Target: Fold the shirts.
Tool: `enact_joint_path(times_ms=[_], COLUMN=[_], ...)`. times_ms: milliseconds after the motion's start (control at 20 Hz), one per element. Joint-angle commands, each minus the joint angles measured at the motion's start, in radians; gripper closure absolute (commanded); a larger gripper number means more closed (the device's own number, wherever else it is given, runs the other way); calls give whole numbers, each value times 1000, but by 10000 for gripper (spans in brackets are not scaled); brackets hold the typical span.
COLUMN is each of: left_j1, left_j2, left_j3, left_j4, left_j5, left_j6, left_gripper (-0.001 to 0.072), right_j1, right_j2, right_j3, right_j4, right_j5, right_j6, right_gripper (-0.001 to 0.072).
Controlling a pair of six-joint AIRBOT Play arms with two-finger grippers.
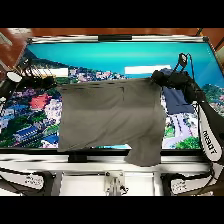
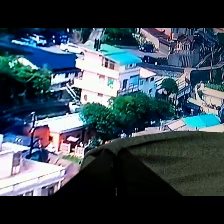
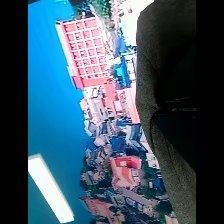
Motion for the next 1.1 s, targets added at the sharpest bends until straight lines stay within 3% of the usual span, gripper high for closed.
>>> enact_joint_path(times_ms=[0, 450, 650, 800, 900, 1050], left_j1=[-9, -30, 18, 36, 36, 35], left_j2=[-47, -68, -61, -60, -61, -61], left_j3=[17, 15, 21, 21, 21, 21], left_j4=[4, 5, 5, 43, 77, 84], left_j5=[20, -93, -397, -610, -687, -721], left_j6=[-43, -51, 51, 51, 50, 47], left_gripper=[677, 677, 677, 677, 677, 677], right_j1=[-1, -11, -50, -75, -76, -76], right_j2=[-21, -29, 37, 44, 44, 44], right_j3=[0, 0, 0, 0, 0, 0], right_j4=[3, -56, -237, -251, -263, -270], right_j5=[30, -145, -542, -786, -857, -843], right_j6=[-4, -4, -3, -2, 1, 13], right_gripper=[655, 655, 655, 655, 655, 655])
